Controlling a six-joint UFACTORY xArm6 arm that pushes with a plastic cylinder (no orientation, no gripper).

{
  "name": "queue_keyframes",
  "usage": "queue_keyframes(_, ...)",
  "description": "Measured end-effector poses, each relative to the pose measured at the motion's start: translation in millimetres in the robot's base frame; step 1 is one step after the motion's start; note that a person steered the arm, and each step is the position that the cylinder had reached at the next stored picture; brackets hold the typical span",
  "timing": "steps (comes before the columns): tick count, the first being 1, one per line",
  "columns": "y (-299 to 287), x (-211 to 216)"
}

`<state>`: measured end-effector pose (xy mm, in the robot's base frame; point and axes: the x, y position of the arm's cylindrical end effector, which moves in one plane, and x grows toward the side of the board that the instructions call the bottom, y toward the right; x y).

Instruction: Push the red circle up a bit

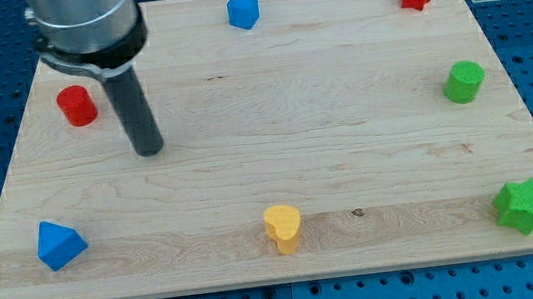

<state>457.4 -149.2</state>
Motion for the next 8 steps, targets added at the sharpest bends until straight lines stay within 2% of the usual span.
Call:
queue_keyframes(3,-78.1,-21.0)
queue_keyframes(4,-94.6,-42.6)
queue_keyframes(8,-98.6,-110.5)
